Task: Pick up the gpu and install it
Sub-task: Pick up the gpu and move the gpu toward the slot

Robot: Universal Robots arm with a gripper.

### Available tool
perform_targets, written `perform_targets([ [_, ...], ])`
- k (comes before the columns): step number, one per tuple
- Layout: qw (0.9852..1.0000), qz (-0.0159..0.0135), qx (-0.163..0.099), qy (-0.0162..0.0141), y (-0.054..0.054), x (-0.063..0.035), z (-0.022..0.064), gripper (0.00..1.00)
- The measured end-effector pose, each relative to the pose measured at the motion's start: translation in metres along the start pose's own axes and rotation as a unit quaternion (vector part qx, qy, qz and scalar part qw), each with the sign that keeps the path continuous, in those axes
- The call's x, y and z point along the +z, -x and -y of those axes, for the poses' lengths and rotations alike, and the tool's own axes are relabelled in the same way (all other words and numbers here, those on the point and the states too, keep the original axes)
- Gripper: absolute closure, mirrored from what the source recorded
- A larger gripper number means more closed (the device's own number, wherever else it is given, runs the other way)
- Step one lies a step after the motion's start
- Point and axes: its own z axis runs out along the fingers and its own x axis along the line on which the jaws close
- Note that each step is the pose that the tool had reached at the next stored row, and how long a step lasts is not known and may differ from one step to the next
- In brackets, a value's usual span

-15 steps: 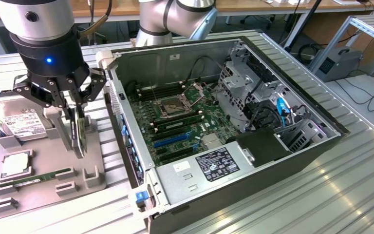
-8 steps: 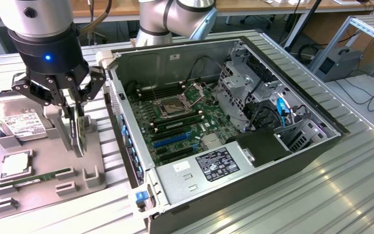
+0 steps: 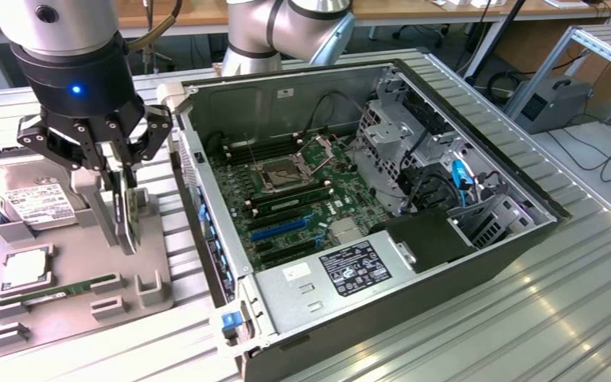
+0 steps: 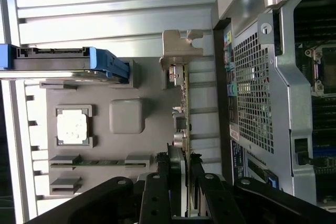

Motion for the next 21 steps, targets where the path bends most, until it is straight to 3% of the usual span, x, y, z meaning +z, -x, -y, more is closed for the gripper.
perform_targets([
  [21, 1.0, 0.0, 0.0, 0.0, 0.0, -0.0148, -0.0005, 0.73],
])
